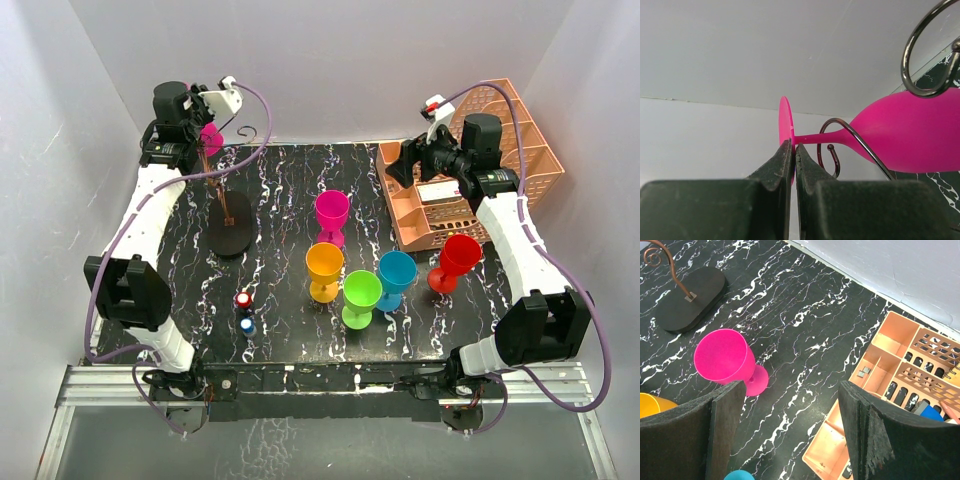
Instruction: Place the wine glass upside down on the wine glass rack
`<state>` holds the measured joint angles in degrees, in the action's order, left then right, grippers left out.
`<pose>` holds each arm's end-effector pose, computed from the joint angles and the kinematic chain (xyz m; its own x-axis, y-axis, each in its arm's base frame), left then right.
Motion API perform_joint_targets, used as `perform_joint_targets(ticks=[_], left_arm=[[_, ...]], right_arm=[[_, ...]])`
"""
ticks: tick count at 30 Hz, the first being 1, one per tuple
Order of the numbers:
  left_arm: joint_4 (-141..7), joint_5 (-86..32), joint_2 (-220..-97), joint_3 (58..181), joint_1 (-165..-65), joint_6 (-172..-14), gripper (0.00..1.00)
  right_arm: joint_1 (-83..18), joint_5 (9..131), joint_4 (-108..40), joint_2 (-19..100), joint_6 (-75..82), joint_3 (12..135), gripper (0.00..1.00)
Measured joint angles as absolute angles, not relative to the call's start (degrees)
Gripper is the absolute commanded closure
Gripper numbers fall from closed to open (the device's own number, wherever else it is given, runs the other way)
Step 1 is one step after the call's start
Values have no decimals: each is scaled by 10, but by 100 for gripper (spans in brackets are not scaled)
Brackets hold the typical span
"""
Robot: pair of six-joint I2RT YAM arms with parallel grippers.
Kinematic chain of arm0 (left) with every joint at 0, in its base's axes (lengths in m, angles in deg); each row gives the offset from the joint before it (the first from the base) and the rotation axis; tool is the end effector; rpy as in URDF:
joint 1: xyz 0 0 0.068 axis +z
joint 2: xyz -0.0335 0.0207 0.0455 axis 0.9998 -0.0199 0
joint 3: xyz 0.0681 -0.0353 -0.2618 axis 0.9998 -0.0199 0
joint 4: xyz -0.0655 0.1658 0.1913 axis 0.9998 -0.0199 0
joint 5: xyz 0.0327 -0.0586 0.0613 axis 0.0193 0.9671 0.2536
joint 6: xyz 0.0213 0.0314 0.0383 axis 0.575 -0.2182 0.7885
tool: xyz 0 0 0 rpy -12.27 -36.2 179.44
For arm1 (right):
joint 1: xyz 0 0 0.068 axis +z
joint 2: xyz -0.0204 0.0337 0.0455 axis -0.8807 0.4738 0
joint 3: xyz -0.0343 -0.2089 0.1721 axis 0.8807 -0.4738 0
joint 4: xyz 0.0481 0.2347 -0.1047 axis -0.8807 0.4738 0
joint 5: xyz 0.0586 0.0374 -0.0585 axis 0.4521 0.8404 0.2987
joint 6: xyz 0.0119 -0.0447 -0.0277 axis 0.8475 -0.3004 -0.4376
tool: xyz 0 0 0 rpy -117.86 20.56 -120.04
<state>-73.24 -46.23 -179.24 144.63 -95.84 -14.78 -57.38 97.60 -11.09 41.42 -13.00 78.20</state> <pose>0.4011 -0.0424 0.4338 -0.0830 0.9214 -0.3796 0.0244 0.3827 0.9236 0.3214 0.0450 0.3853 -0.3170 -0.1586 -0.9351 -0.6405 0.7629 0.0877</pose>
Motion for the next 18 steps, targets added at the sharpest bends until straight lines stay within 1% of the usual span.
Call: perform_joint_targets(ticks=[18], left_arm=[[-748,-484,-1793,1442,-958,-148,100]], right_arm=[[-574,979,-119,414,-130,776,19]])
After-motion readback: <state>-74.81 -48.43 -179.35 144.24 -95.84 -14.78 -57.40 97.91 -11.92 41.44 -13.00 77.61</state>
